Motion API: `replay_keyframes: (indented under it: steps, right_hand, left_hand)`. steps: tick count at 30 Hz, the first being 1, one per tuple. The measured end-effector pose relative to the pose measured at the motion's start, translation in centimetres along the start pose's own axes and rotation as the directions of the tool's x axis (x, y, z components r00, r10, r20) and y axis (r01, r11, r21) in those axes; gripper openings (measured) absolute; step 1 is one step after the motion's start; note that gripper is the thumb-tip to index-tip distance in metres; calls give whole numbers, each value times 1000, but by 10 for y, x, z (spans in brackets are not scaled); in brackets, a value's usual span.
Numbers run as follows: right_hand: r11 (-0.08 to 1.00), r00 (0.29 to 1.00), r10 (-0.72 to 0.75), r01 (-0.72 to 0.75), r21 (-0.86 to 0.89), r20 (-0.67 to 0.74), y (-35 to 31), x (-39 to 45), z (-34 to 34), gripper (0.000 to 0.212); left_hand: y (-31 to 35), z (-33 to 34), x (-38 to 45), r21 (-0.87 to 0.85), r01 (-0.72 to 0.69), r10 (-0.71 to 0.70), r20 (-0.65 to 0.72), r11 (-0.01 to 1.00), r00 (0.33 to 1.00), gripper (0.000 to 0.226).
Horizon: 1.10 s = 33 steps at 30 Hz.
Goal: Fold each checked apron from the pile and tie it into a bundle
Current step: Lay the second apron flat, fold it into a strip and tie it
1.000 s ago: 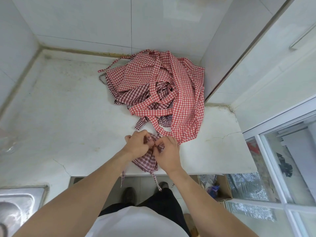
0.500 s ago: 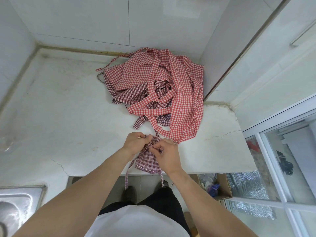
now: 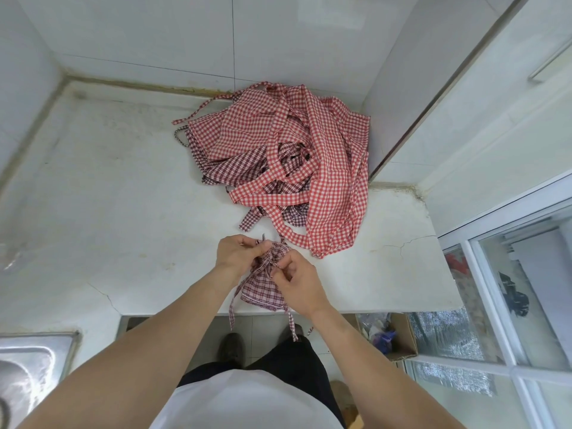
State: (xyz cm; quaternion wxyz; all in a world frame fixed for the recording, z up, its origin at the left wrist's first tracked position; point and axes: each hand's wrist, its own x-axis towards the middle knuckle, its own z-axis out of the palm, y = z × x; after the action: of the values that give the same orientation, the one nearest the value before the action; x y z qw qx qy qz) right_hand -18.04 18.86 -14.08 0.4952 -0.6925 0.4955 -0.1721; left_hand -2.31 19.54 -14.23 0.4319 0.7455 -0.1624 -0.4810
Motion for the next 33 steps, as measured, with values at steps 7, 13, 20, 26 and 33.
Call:
replay_keyframes:
  steps: [7,13,20,26,33]
  right_hand:
    - [987,984,6,22,-158,178,2,5,-6,20]
    - [974,974,12,40,-224,228,-5,8,-18,18]
    - [952,955,87,3,-305,282,-15,12,-31,17]
    - [979,938,198,-206,-2,285,-15,7,-38,29]
    - [951,935,290,-306,49,205,-4,5,-41,58]
  left_hand:
    - [-3,-16,12,-39,63,-61,55,997,997,25]
    - [3,-28,24,35,35,-35,-20,999,999,23]
    - [-2,-34,30,87,-44,46,-16,995,999,23]
    - [5,-50,38,281,-124,98,106,952,990,14]
    - [5,-56,46,412,-171,155,74,895,985,23]
